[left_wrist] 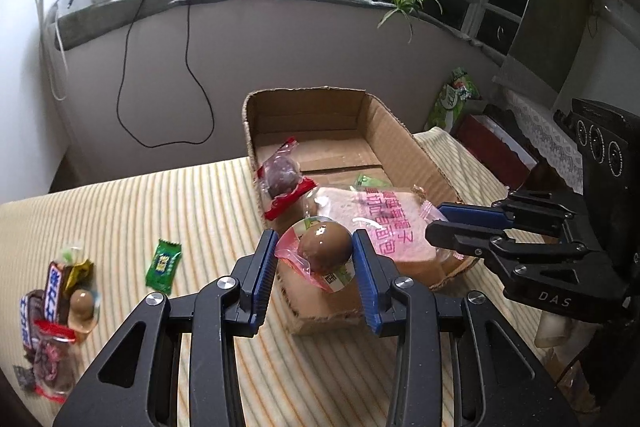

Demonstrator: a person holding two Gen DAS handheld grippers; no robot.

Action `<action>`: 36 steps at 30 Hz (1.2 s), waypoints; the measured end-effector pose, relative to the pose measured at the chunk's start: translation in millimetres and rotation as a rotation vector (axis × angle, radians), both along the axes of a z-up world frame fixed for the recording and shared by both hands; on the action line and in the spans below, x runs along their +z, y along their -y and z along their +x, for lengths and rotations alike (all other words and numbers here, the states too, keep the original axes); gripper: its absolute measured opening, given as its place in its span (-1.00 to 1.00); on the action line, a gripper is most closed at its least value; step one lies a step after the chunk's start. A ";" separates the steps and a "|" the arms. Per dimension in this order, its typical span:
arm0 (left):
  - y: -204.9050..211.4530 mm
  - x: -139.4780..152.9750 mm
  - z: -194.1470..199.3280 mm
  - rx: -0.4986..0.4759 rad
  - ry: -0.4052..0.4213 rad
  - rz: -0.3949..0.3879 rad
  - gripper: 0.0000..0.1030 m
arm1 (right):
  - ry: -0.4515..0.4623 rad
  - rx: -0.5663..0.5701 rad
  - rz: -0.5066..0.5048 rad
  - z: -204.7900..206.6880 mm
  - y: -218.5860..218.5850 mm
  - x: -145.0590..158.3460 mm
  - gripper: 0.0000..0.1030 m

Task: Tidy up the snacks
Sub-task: 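Carry the egg and pink candy into the box and open both tools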

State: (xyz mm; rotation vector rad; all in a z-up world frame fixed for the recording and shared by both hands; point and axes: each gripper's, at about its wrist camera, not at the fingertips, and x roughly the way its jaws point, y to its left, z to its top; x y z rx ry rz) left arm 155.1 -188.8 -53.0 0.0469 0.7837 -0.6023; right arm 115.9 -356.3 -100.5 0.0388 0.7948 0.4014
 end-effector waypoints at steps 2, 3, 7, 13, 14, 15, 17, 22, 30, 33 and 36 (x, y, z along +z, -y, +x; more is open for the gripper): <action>3.7 -0.7 3.4 -0.004 -0.002 0.002 -0.30 | -0.004 -0.006 -0.001 2.5 1.2 -2.3 -0.60; 5.2 -1.1 4.4 -0.005 -0.002 0.003 -0.30 | -0.006 -0.009 -0.002 3.8 2.1 -3.5 -0.60; 10.0 -2.1 6.7 -0.013 -0.004 0.007 -0.30 | -0.012 -0.017 -0.003 8.2 5.3 -7.0 -0.60; 16.4 -2.6 6.7 -0.026 -0.002 0.016 -0.29 | -0.018 -0.025 -0.005 12.7 10.1 -11.1 -0.60; 17.2 -2.6 6.8 -0.029 -0.001 0.017 -0.29 | -0.020 -0.026 -0.002 13.4 11.2 -11.9 -0.60; 18.1 -2.4 6.5 -0.030 0.001 0.020 -0.29 | -0.022 -0.027 -0.001 14.0 12.0 -12.6 -0.60; 19.4 -2.1 6.7 -0.032 0.001 0.021 -0.28 | -0.023 -0.029 -0.003 14.9 13.2 -13.4 -0.60; 20.0 -1.2 7.2 -0.029 0.003 0.023 -0.28 | -0.023 -0.036 -0.004 14.5 15.2 -13.6 -0.59; 20.2 2.7 5.5 -0.032 0.017 0.026 0.07 | -0.002 -0.047 -0.019 10.8 14.5 -9.8 0.04; 19.6 4.9 4.3 -0.030 0.024 0.021 0.12 | 0.007 -0.049 -0.028 9.3 13.3 -7.2 0.20; 18.4 6.8 3.5 -0.025 0.030 0.022 0.12 | 0.012 -0.055 -0.035 7.7 12.0 -5.0 0.41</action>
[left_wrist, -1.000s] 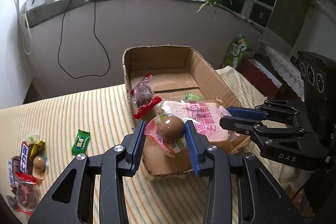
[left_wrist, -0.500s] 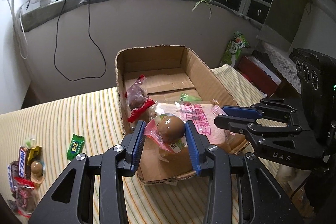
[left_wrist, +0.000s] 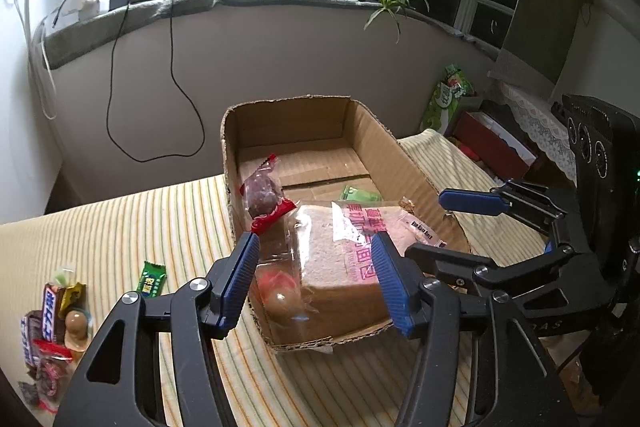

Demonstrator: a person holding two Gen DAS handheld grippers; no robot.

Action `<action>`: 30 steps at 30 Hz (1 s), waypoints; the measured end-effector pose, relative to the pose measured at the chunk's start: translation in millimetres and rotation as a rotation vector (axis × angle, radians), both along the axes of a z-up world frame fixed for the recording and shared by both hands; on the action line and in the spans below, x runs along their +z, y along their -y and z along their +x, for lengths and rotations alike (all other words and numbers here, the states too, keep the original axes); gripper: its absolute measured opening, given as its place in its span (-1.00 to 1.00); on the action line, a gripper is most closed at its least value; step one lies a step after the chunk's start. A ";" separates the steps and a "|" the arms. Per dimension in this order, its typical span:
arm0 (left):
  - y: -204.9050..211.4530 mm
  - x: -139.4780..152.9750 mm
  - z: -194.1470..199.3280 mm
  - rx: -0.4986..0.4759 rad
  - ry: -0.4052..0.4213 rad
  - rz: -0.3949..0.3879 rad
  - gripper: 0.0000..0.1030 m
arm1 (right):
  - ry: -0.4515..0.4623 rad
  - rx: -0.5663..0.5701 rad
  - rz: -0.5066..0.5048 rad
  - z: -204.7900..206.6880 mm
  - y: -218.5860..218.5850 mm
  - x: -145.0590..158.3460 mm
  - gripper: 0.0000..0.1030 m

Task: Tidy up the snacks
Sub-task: 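Carry the egg and pink candy into the box and open both tools, then grasp the black candy packet with the left tool while the right tool grasps the red candy bag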

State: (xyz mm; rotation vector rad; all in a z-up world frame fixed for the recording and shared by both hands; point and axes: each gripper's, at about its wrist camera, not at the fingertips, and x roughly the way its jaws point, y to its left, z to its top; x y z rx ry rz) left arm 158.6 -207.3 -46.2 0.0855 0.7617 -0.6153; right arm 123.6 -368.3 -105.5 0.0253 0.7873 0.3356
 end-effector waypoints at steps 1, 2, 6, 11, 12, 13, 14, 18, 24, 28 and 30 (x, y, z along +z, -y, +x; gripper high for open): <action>-0.6 1.0 -0.5 0.001 0.003 0.000 0.13 | 0.000 -0.001 -0.001 -0.1 -0.2 0.5 0.43; -1.1 1.8 -1.6 0.002 0.005 0.000 0.17 | 0.000 -0.002 -0.002 -0.4 -0.4 0.9 0.47; -4.3 6.4 -5.5 0.005 0.019 -0.006 0.21 | 0.001 -0.006 -0.007 -1.5 -1.7 2.6 0.60; -7.3 12.7 -12.0 0.010 0.039 -0.008 0.21 | 0.004 -0.002 -0.013 -4.3 -6.4 6.0 0.63; -8.5 14.5 -13.4 0.010 0.043 -0.010 0.21 | 0.006 -0.002 -0.014 -5.5 -7.2 7.0 0.66; -9.7 16.0 -14.9 0.011 0.048 -0.011 0.21 | 0.008 -0.002 -0.015 -6.5 -8.4 7.8 0.67; -10.4 16.8 -16.3 0.014 0.051 -0.013 0.21 | 0.010 -0.002 -0.016 -7.3 -9.7 8.8 0.68; -18.2 23.2 -23.9 0.022 0.068 -0.027 0.21 | 0.016 0.005 -0.017 -11.2 -16.0 13.8 0.68; -30.1 31.4 -32.9 0.033 0.092 -0.039 0.21 | 0.025 0.022 -0.017 -15.7 -28.7 21.3 0.68; -40.5 34.5 -37.5 0.047 0.101 -0.044 0.21 | 0.032 0.040 -0.014 -18.0 -37.7 26.6 0.68; -49.5 34.7 -40.8 0.060 0.104 -0.046 0.21 | 0.037 0.049 -0.015 -19.5 -43.5 30.0 0.68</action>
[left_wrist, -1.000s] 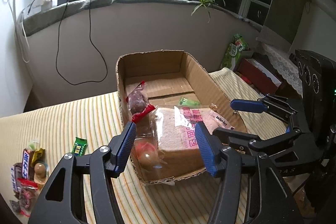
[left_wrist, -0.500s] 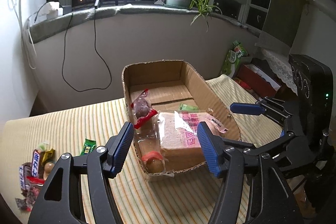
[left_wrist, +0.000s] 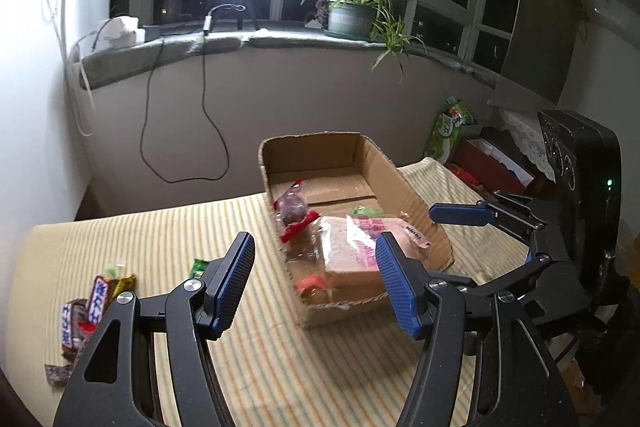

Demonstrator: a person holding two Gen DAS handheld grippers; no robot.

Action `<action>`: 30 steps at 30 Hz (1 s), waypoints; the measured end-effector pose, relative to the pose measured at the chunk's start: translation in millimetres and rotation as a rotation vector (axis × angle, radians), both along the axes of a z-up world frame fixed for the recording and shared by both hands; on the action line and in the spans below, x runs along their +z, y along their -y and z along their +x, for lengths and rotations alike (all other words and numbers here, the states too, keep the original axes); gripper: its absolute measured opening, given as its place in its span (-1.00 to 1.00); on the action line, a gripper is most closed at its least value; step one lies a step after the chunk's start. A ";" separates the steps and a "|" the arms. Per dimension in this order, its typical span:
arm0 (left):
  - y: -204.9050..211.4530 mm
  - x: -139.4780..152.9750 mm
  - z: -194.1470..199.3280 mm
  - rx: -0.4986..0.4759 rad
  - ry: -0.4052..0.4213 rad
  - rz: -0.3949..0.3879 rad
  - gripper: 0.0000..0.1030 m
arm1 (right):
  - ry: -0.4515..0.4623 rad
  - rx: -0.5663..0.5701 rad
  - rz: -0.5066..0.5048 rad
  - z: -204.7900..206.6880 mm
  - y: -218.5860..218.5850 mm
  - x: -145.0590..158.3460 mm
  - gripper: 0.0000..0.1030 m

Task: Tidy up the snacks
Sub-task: 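Grasp the black candy packet with the left tool while the right tool grasps the red candy bag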

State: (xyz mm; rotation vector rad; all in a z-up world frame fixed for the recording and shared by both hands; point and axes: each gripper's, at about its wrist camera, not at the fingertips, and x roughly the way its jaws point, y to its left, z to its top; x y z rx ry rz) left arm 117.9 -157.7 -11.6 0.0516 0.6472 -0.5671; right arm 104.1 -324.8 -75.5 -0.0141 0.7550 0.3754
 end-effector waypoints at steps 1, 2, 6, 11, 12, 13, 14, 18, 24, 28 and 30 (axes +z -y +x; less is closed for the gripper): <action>-4.5 -0.4 -1.0 0.006 0.000 -0.001 0.21 | 0.001 0.005 0.002 -0.6 -2.6 1.5 0.68; -9.3 -1.2 -2.5 0.014 -0.001 -0.003 0.21 | 0.001 0.010 0.006 -1.3 -5.1 2.9 0.68; -39.7 -9.7 -8.3 0.068 -0.017 0.002 0.21 | 0.009 0.043 0.015 -6.8 -20.4 8.0 0.68; -89.6 -21.9 -19.2 0.162 -0.047 -0.005 0.21 | 0.010 0.102 0.020 -10.4 -45.8 9.6 0.68; -103.1 -25.8 -22.4 0.191 -0.053 -0.004 0.21 | 0.010 0.113 0.020 -10.9 -50.7 9.3 0.68; -112.3 -28.5 -24.8 0.211 -0.059 -0.002 0.21 | 0.009 0.125 0.019 -11.1 -56.5 9.2 0.68; -120.9 -31.2 -27.2 0.230 -0.065 -0.001 0.21 | 0.007 0.137 0.019 -10.9 -62.0 8.7 0.68; -163.0 -46.2 -37.6 0.317 -0.102 -0.006 0.21 | -0.006 0.186 0.022 -9.3 -87.5 5.6 0.68; -204.2 -64.8 -48.0 0.401 -0.143 0.005 0.21 | -0.028 0.262 0.023 -7.8 -124.3 -3.1 0.68; -218.4 -74.0 -47.7 0.422 -0.162 -0.001 0.21 | -0.043 0.300 0.035 -5.0 -148.5 -8.0 0.68; -222.6 -76.7 -44.9 0.426 -0.168 -0.002 0.21 | -0.062 0.315 0.053 -1.0 -160.4 -10.7 0.68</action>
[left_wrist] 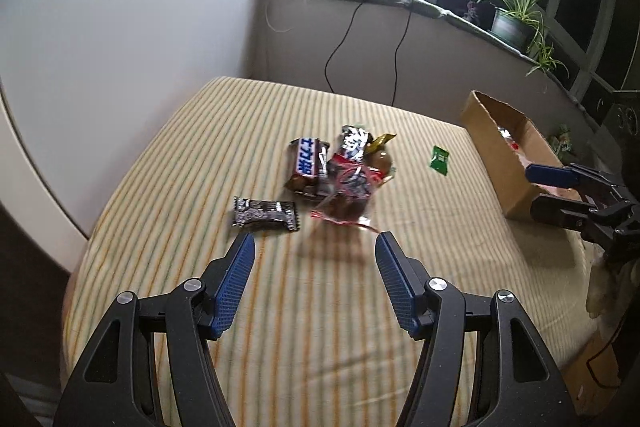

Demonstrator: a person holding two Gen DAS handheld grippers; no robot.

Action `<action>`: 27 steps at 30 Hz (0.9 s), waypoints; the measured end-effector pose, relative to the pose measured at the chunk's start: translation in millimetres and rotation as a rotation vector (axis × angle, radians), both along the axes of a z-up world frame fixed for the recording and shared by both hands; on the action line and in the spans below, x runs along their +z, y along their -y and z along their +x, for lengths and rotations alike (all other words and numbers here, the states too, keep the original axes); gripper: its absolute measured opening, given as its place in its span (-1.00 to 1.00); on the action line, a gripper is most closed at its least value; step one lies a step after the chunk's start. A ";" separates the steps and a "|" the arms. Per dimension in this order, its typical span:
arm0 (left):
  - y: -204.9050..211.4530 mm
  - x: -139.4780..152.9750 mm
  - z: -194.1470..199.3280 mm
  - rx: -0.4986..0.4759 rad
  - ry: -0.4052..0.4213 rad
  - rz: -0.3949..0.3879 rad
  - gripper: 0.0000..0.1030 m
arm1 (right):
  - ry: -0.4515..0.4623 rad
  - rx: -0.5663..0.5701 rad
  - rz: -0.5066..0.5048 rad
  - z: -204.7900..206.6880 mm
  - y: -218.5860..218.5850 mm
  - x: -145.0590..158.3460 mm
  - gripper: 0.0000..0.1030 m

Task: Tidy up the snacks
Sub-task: 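Grasp the black candy packet with the left tool while the right tool grasps the red candy bag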

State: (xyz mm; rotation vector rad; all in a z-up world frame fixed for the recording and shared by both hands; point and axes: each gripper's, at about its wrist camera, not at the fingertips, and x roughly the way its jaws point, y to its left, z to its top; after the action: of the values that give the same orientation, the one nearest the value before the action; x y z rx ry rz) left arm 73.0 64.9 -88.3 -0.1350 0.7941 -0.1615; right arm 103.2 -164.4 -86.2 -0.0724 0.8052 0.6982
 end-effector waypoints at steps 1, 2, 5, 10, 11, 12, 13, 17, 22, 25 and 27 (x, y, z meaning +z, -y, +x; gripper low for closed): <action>-1.5 -0.9 1.3 0.003 -0.002 0.000 0.21 | -0.017 0.008 0.014 3.0 -6.6 -1.7 0.68; -2.8 -2.1 3.1 0.006 -0.003 -0.001 0.21 | -0.033 0.014 0.025 6.2 -12.1 -3.3 0.68; -8.1 -6.6 10.9 0.014 -0.014 -0.010 0.21 | -0.093 0.019 0.065 18.3 -30.5 -9.7 0.68; -13.0 -15.9 24.1 -0.003 -0.039 0.015 0.21 | -0.193 -0.002 0.112 40.5 -61.2 -24.3 0.68; -13.5 -17.3 26.4 -0.007 -0.045 0.024 0.21 | -0.218 -0.006 0.122 45.7 -67.8 -28.0 0.67; -13.5 -18.9 30.7 -0.015 -0.051 0.031 0.21 | -0.240 -0.011 0.129 50.2 -73.5 -31.0 0.65; -15.0 -19.5 32.4 -0.017 -0.052 0.035 0.21 | -0.258 -0.016 0.134 54.5 -78.5 -33.6 0.63; -15.6 -23.1 44.4 -0.027 -0.063 0.055 0.21 | -0.298 -0.047 0.132 70.3 -95.1 -43.3 0.57; -14.2 -30.1 51.8 -0.035 -0.080 0.075 0.21 | -0.363 -0.069 0.137 86.1 -110.0 -54.9 0.47; -11.8 -32.2 52.2 -0.047 -0.081 0.089 0.21 | -0.387 -0.065 0.127 88.5 -118.1 -59.9 0.41; -10.6 -33.7 54.2 -0.049 -0.085 0.097 0.21 | -0.399 -0.061 0.127 89.0 -124.7 -62.6 0.40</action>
State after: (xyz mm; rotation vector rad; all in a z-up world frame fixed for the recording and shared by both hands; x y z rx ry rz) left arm 127.2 75.5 -121.9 -0.0311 0.8892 -0.1639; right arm 192.1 -39.6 -148.7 0.2120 1.1368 0.7143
